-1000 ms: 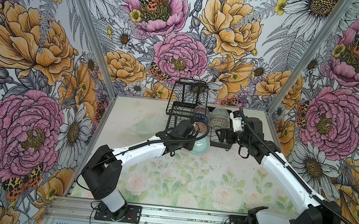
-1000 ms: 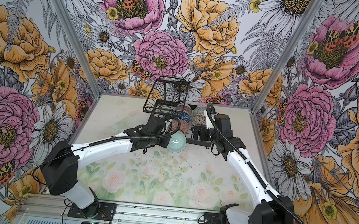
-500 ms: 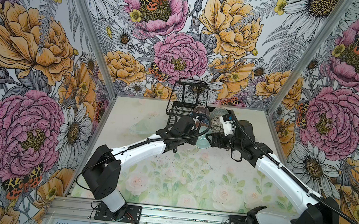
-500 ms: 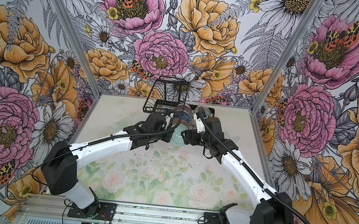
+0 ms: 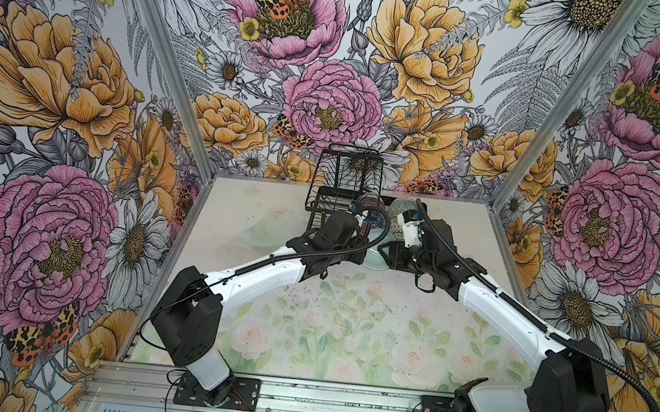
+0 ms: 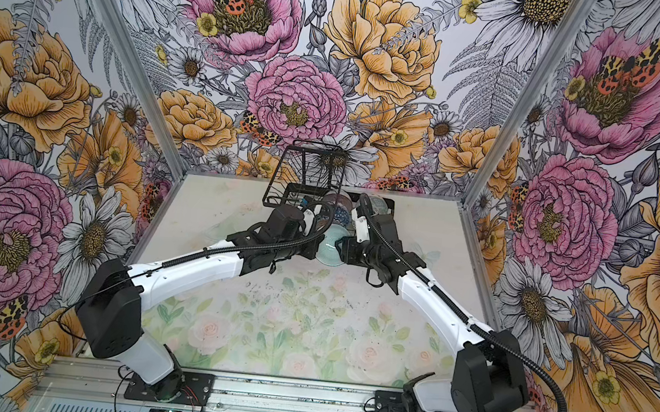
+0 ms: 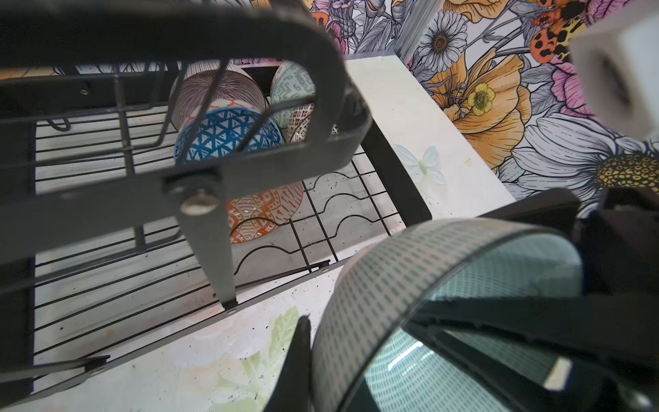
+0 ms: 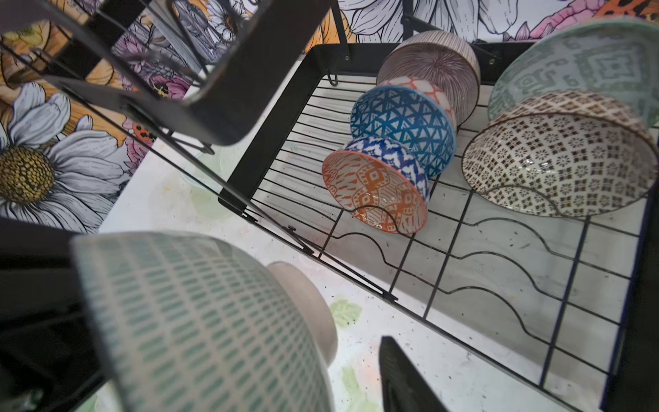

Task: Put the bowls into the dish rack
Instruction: 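Close the right gripper on the pale green bowl rim beside the left gripper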

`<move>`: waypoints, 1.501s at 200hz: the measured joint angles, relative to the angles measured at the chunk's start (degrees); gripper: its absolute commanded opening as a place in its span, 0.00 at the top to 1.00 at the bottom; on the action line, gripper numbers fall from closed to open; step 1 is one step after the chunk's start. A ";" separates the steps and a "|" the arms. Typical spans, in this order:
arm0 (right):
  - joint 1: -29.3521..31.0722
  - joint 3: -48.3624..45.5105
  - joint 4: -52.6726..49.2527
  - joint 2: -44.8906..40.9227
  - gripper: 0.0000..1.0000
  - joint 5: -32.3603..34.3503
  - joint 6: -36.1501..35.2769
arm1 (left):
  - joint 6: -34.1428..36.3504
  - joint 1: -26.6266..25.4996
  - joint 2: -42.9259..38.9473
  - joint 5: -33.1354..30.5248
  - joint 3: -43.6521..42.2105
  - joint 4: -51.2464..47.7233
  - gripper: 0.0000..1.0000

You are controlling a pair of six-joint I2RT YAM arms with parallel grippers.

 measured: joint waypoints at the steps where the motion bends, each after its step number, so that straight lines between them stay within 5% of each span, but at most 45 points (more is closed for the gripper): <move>1: 0.00 0.00 0.02 0.02 0.59 0.00 -0.11 | 0.00 0.00 0.00 0.00 0.00 0.02 1.00; 70: 0.59 0.02 0.52 1.42 1.00 2.23 1.38 | 0.00 -0.15 1.38 -0.72 -0.09 0.11 1.00; 122: 0.59 0.02 0.59 1.60 1.00 2.19 1.40 | 0.07 -0.15 1.49 -0.70 -0.09 -0.11 1.00; 169: 0.59 0.00 0.04 1.60 1.00 2.03 0.74 | 1.46 -0.15 1.36 0.39 -0.09 -0.57 0.48; 206: 0.59 -0.09 -0.02 1.60 1.00 2.21 0.57 | 2.38 -0.15 0.66 1.09 -0.09 -1.77 0.31; 212: 0.59 -0.15 -0.02 1.60 1.00 2.25 0.55 | 2.56 -0.15 0.42 1.09 -0.09 -2.10 0.15; 225: 0.59 -0.42 -0.07 1.60 1.00 2.69 0.55 | 3.32 -0.15 -0.28 1.09 -0.09 -2.91 0.02; 300: 0.59 -0.74 -0.39 1.75 1.00 5.51 -0.81 | 5.25 -0.15 -6.43 -0.59 -0.11 -9.05 0.01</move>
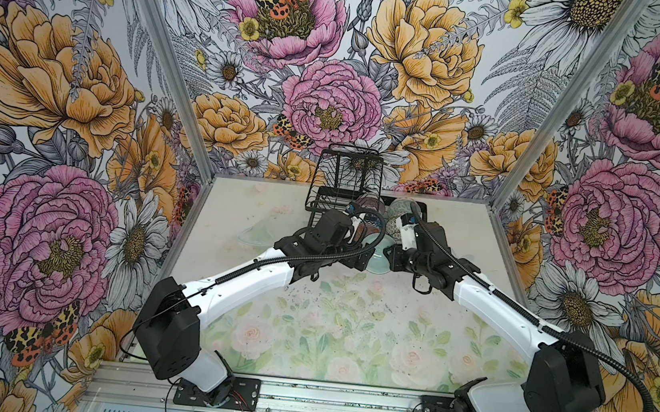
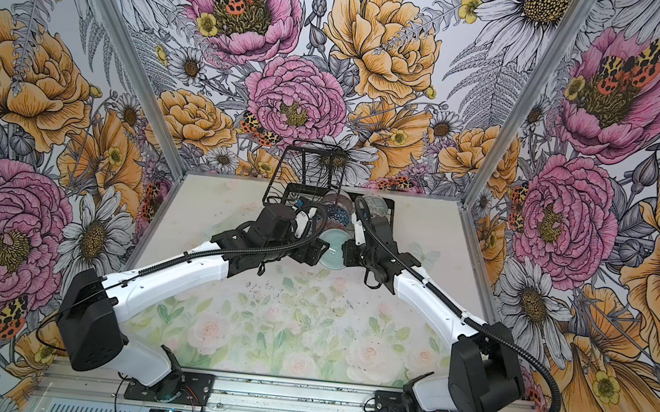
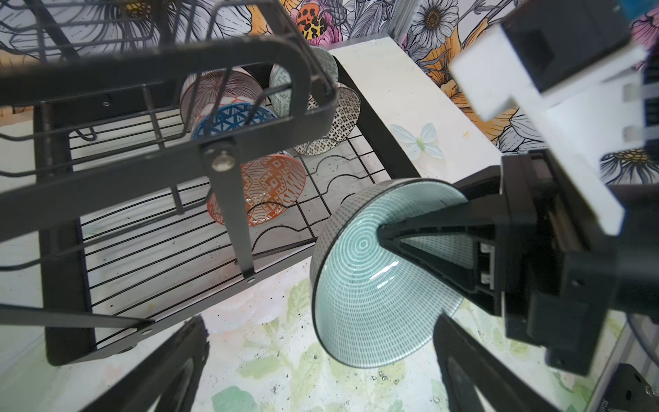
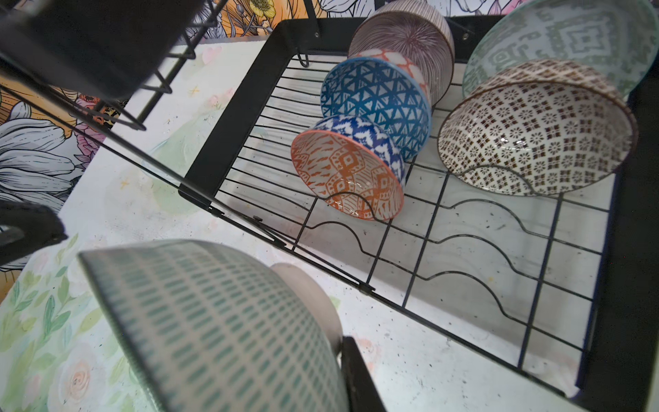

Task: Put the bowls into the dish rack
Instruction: 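Close the right gripper on the pale green bowl rim beside the left gripper, then lower the pale green bowl beside the brown-white bowl in the rack with the right gripper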

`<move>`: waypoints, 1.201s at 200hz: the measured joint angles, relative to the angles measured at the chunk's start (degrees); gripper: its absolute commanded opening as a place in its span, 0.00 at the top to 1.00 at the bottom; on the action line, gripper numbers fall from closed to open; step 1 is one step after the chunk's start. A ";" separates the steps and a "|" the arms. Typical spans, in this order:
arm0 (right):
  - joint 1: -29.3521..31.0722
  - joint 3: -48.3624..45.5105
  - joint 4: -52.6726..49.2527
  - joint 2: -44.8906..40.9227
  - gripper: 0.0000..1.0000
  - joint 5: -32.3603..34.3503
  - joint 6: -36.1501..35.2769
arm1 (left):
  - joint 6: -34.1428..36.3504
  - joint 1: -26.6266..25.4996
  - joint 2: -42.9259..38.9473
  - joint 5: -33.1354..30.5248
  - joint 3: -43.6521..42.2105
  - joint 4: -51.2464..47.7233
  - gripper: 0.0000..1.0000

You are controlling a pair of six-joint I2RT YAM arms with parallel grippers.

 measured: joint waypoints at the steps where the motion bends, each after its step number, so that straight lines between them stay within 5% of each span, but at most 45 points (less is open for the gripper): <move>1: 0.00 0.00 0.00 0.00 1.00 0.04 -0.02 | 0.00 0.00 -0.07 -0.07 0.00 -0.09 0.01; 84: -4.37 0.00 -0.31 -0.07 1.00 4.07 -8.46 | 0.83 2.89 -6.29 -2.67 -3.76 -7.28 0.01; 163: -7.65 7.28 -0.50 5.79 1.00 19.10 -24.44 | 1.73 7.19 -9.27 -2.69 -4.59 -8.57 0.01; 240: -7.65 4.09 17.05 8.13 1.00 25.97 -46.53 | 2.54 8.13 -9.27 -2.64 -4.59 -8.70 0.01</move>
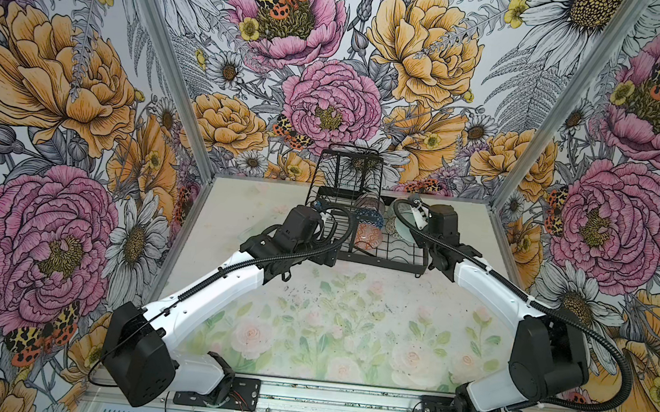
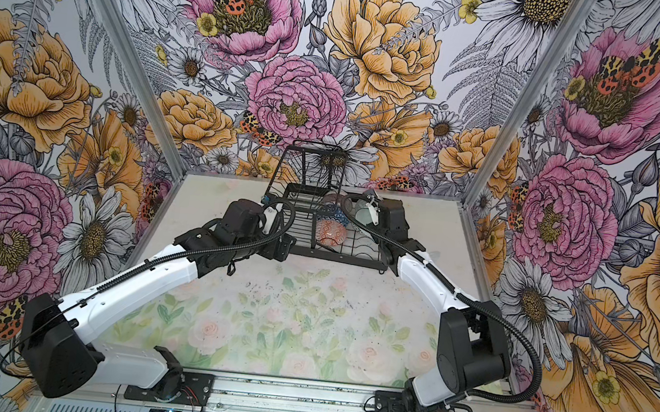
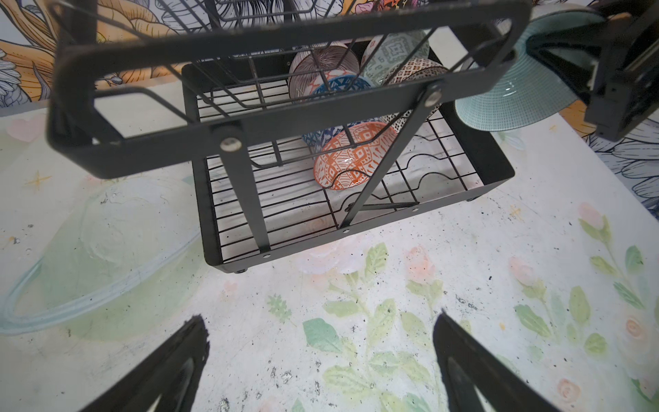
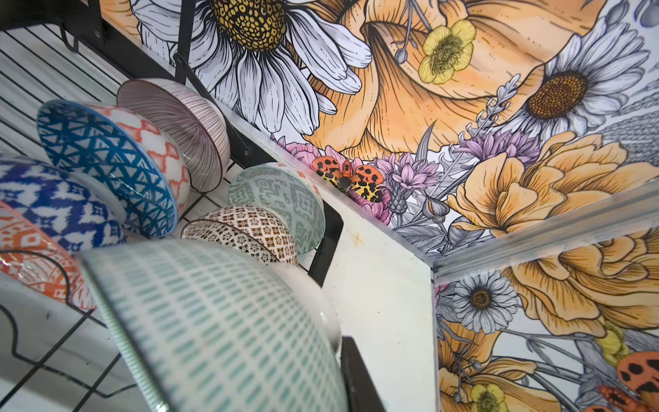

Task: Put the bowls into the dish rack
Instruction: 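Lower the pale green bowl beside the brown-white bowl in the rack with the right gripper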

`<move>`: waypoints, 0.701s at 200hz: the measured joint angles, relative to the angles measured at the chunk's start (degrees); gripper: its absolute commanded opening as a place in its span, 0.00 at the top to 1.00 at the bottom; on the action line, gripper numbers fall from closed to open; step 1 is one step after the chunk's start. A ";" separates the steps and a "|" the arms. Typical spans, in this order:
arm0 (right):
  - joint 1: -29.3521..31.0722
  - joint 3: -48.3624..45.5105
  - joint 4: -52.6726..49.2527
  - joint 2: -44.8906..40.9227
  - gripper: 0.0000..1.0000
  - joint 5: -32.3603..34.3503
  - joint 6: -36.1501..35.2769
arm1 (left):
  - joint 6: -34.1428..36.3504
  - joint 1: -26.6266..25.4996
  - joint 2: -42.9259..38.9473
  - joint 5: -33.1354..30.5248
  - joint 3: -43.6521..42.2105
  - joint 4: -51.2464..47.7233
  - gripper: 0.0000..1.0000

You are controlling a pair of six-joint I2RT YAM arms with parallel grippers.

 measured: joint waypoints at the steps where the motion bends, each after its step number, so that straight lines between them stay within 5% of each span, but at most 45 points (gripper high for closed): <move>1: 0.00 -0.11 0.31 0.07 1.00 -0.02 -0.42 | 0.04 0.00 0.00 0.00 0.00 -0.02 0.01; 73: 1.20 -8.22 17.18 7.91 1.00 2.03 -22.12 | 0.68 0.28 0.07 0.22 0.00 -0.20 0.01; 140: 0.74 -10.14 28.50 12.76 1.00 2.08 -30.75 | 0.66 0.28 0.11 0.70 0.00 -0.24 0.01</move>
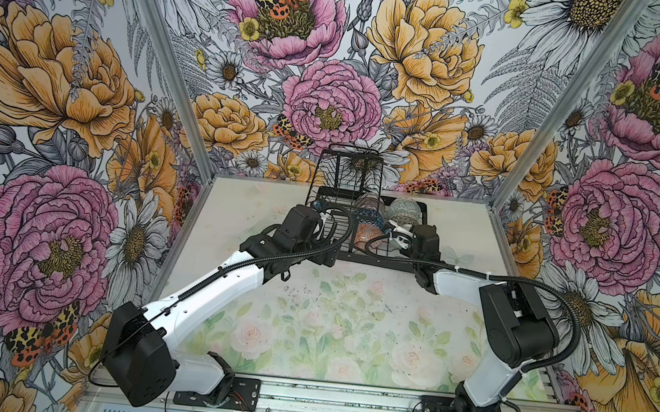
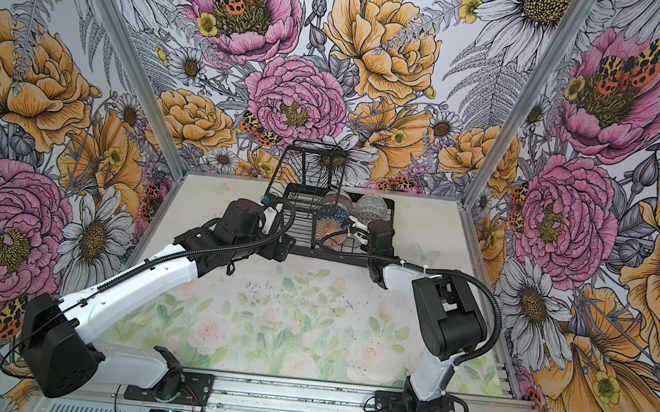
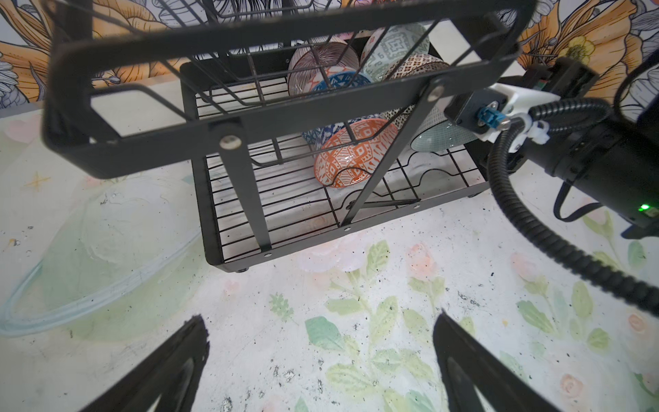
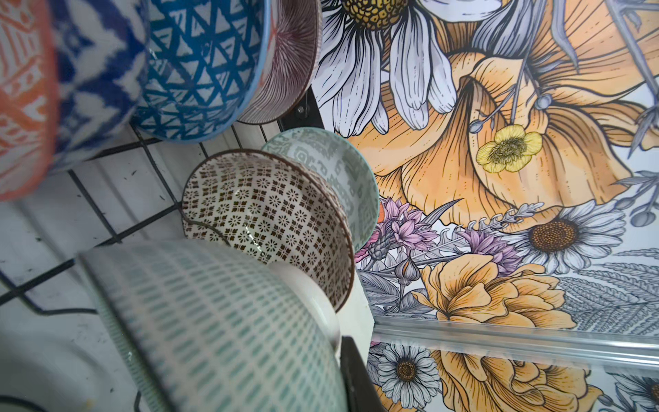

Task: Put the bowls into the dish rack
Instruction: 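Lower the pale green bowl beside the brown-white bowl in the rack with the right gripper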

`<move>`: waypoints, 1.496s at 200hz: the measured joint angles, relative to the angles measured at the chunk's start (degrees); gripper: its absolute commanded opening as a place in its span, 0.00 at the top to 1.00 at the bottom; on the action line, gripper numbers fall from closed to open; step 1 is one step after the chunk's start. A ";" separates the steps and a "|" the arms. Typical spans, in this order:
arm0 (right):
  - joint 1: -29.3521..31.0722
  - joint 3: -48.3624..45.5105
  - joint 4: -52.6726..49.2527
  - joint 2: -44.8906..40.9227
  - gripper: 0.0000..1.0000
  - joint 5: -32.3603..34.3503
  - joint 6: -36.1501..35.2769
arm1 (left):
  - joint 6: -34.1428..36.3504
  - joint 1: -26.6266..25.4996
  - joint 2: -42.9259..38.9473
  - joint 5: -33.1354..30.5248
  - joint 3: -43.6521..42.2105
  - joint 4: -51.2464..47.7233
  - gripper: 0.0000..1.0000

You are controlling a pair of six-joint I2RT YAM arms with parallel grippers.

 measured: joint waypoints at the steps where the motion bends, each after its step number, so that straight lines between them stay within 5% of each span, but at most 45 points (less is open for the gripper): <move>1: 0.00 0.00 0.13 0.09 1.00 0.00 -0.09 | 0.00 0.00 0.00 0.00 0.00 0.00 0.01; 105: -1.49 -0.31 7.74 4.59 1.00 -3.74 -3.54 | 0.00 0.13 0.04 0.26 0.00 -0.57 0.01; 186: -2.14 -0.98 7.17 5.84 1.00 -7.80 0.59 | 0.00 0.37 0.07 0.61 0.00 -0.61 0.01; 299: -2.40 -1.11 5.49 5.73 0.68 -9.07 3.37 | 0.00 0.37 0.11 0.90 0.00 -0.61 0.01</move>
